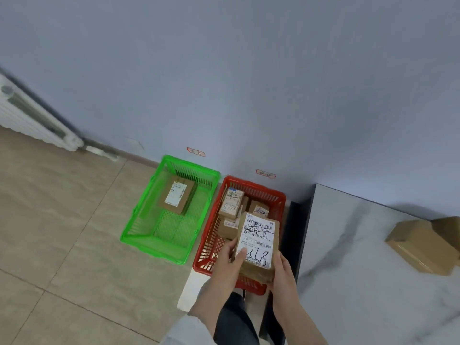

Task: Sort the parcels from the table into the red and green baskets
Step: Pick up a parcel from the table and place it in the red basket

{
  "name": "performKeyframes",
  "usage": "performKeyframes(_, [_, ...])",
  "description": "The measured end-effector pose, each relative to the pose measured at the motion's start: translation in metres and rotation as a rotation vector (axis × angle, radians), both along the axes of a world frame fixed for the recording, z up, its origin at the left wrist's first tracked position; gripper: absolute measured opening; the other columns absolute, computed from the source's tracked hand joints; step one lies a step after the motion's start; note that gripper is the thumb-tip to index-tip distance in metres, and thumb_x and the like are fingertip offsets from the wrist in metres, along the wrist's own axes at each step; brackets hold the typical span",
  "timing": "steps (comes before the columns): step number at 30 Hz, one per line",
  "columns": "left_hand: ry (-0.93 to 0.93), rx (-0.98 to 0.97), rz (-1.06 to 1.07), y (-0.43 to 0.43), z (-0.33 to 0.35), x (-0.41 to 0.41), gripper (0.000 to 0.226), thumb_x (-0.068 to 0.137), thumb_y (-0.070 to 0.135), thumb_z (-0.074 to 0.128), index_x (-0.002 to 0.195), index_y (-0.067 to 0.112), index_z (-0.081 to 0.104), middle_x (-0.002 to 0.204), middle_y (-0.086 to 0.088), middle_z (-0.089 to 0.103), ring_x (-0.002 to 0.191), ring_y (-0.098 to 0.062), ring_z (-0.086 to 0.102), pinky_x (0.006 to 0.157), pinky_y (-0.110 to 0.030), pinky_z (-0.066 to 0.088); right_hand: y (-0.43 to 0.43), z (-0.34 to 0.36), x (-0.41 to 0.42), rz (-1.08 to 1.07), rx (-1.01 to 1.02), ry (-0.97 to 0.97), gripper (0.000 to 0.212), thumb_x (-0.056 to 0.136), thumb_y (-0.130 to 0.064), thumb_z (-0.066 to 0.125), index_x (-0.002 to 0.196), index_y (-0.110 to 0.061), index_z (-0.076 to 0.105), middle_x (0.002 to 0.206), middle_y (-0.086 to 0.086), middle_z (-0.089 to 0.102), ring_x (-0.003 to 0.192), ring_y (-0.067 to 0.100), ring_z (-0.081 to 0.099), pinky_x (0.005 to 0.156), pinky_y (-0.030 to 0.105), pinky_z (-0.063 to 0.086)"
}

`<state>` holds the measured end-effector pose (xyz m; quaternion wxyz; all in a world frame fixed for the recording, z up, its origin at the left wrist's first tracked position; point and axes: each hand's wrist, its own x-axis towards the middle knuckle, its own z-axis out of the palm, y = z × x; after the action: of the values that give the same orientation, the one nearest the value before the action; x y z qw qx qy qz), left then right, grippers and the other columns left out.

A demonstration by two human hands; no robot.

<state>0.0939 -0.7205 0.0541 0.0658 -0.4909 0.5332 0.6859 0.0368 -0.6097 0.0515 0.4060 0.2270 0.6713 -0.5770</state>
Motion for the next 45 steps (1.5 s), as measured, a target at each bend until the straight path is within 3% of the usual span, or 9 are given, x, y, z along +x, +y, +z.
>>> performKeyframes(6, [-0.030,0.006,-0.183,-0.027,-0.099,-0.068,0.041,0.095,0.028,0.051,0.134,0.038,0.039,0.129,0.011,0.052,0.116,-0.007,0.051,0.097,-0.022,0.044,-0.025,-0.130,-0.055,0.080,0.121,0.016,0.094,0.057,-0.078,0.062,0.140,-0.040,0.037,0.140,0.004,0.043,0.123,0.025,0.050,0.102,0.050,0.043])
performKeyframes(11, [-0.016,-0.045,-0.299,-0.045,-0.276,-0.126,0.048,0.097,0.026,0.047,0.143,0.030,0.031,0.136,0.015,0.045,0.116,0.001,0.042,0.099,-0.016,0.031,-0.043,-0.283,-0.112,0.019,0.183,0.142,0.050,0.095,-0.027,0.050,0.143,-0.022,0.037,0.140,0.002,0.048,0.128,0.021,0.045,0.109,0.043,0.036])
performKeyframes(20, [0.082,-0.187,-0.437,-0.046,-0.466,-0.191,0.051,0.099,0.020,0.043,0.145,0.024,0.024,0.135,0.014,0.043,0.112,0.008,0.033,0.077,0.003,0.028,-0.056,-0.479,-0.170,0.047,0.316,0.406,0.048,0.098,-0.015,0.041,0.144,-0.021,0.031,0.142,0.003,0.046,0.128,0.022,0.047,0.106,0.042,0.040])
performKeyframes(24, [0.089,-0.204,-0.497,-0.040,-0.495,-0.187,0.054,0.099,0.027,0.041,0.147,0.028,0.017,0.148,0.012,0.035,0.123,0.004,0.036,0.093,-0.008,0.031,-0.052,-0.499,-0.166,0.121,0.410,0.487,0.056,0.097,-0.019,0.040,0.150,-0.021,0.019,0.147,0.003,0.036,0.134,0.020,0.039,0.107,0.034,0.037])
performKeyframes(26, [0.122,-0.323,-0.525,-0.042,-0.494,-0.189,0.063,0.098,0.028,0.043,0.150,0.029,0.007,0.157,0.011,0.016,0.140,0.000,0.020,0.110,-0.015,0.021,-0.054,-0.491,-0.167,0.216,0.520,0.618,0.060,0.097,-0.024,0.041,0.150,-0.019,0.012,0.154,0.002,0.024,0.141,0.017,0.025,0.113,0.030,0.025])
performKeyframes(29, [0.270,-0.678,-0.665,-0.049,-0.485,-0.205,0.063,0.099,0.028,0.038,0.145,0.035,-0.004,0.156,0.017,-0.011,0.142,0.006,-0.009,0.111,-0.008,-0.003,-0.063,-0.483,-0.174,0.454,0.638,0.933,0.058,0.098,-0.039,0.027,0.148,-0.022,0.004,0.159,-0.002,0.009,0.146,0.013,0.009,0.117,0.035,0.016])
performKeyframes(34, [0.390,-1.043,-0.947,-0.052,-0.517,-0.234,0.053,0.095,0.024,0.028,0.147,0.010,0.020,0.156,-0.002,0.011,0.146,-0.016,0.005,0.115,-0.039,0.011,-0.063,-0.522,-0.197,0.675,0.817,1.077,0.055,0.098,-0.038,0.010,0.147,-0.013,0.003,0.155,0.007,0.014,0.145,0.011,0.000,0.119,0.037,0.012])
performKeyframes(37, [0.425,-0.934,-0.973,-0.052,-0.531,-0.230,0.053,0.097,0.031,0.018,0.147,0.019,0.005,0.156,0.010,-0.007,0.145,-0.006,-0.015,0.115,-0.028,-0.006,-0.062,-0.538,-0.196,0.712,0.838,1.095,0.056,0.100,-0.039,-0.002,0.147,-0.010,0.003,0.156,0.010,0.017,0.146,0.012,-0.003,0.115,0.037,0.009])
performKeyframes(45, [0.437,-0.890,-1.002,-0.057,-0.520,-0.234,0.052,0.098,0.030,0.017,0.146,0.023,-0.001,0.154,0.013,-0.017,0.140,0.001,-0.025,0.111,-0.014,-0.014,-0.063,-0.531,-0.202,0.716,0.788,1.075,0.059,0.099,-0.042,-0.005,0.147,-0.009,0.006,0.156,0.011,0.016,0.145,0.010,-0.005,0.114,0.034,0.007])
